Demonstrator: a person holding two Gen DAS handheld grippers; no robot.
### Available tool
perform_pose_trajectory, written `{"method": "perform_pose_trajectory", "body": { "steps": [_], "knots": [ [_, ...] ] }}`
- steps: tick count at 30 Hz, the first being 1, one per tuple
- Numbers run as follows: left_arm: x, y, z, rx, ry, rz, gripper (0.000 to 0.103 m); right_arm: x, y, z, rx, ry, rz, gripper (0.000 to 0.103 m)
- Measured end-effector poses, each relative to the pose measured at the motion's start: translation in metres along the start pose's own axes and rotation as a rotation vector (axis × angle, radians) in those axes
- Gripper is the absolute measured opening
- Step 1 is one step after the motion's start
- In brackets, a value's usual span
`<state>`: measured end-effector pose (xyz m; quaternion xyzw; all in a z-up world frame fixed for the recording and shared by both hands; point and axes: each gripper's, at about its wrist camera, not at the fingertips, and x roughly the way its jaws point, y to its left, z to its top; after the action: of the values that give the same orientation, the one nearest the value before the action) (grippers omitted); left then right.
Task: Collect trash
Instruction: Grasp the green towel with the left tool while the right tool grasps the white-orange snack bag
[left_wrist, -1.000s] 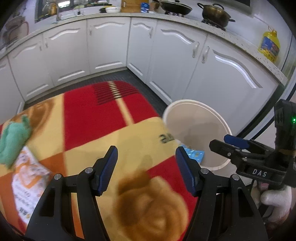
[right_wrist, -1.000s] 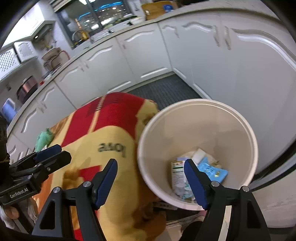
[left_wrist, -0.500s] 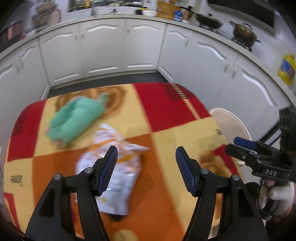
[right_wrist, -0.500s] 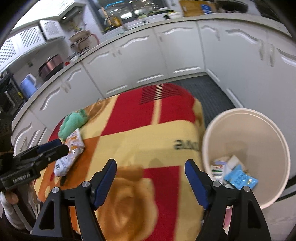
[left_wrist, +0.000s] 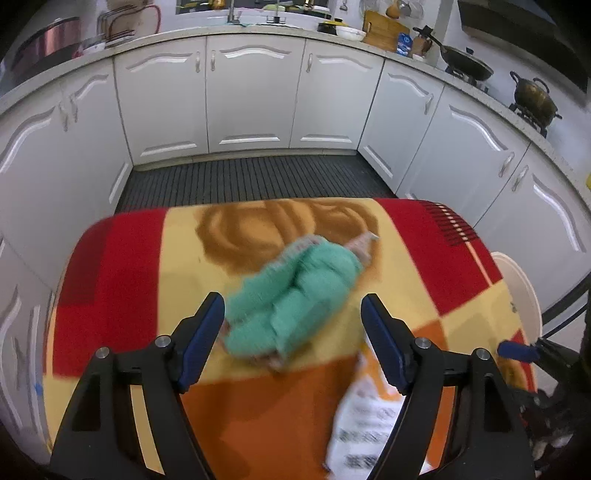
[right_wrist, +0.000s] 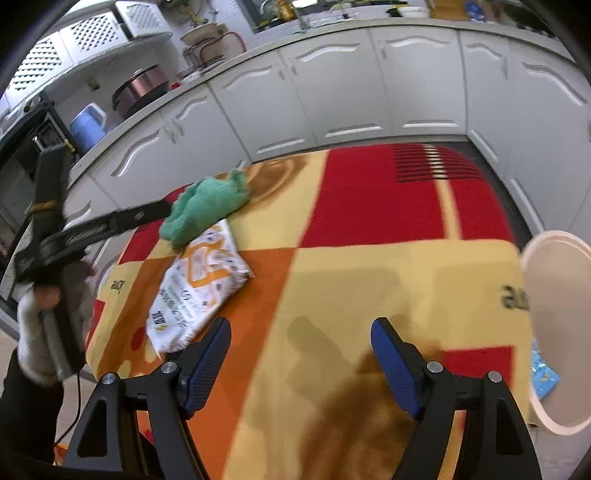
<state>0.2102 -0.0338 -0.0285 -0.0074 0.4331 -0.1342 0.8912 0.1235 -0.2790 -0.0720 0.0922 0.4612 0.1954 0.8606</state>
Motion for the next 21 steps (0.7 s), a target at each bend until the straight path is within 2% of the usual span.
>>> {"method": "perform_pose_trajectory", "body": {
  "steps": [6, 11, 13, 15, 16, 21],
  "knots": [
    [0.035, 0.005, 0.014, 0.056, 0.043, -0.023, 0.077, 0.027, 0.017, 0.009, -0.001, 0.034, 0.053, 0.076],
    [0.057, 0.006, 0.017, 0.023, 0.099, -0.130, 0.079, 0.043, 0.029, 0.014, -0.018, 0.051, 0.067, 0.076],
    [0.062, 0.001, 0.013, 0.042, 0.127, -0.141, 0.078, 0.047, 0.033, 0.016, -0.025, 0.051, 0.076, 0.076],
    [0.061, -0.003, 0.009, 0.061, 0.135, -0.157, 0.059, 0.050, 0.037, 0.018, -0.032, 0.050, 0.081, 0.076],
    [0.057, -0.004, 0.007, 0.064, 0.131, -0.186, 0.043, 0.052, 0.039, 0.020, -0.036, 0.050, 0.083, 0.076],
    [0.032, 0.006, 0.001, 0.008, 0.097, -0.144, 0.036, 0.061, 0.044, 0.024, -0.039, 0.039, 0.090, 0.076]
  ]
}}
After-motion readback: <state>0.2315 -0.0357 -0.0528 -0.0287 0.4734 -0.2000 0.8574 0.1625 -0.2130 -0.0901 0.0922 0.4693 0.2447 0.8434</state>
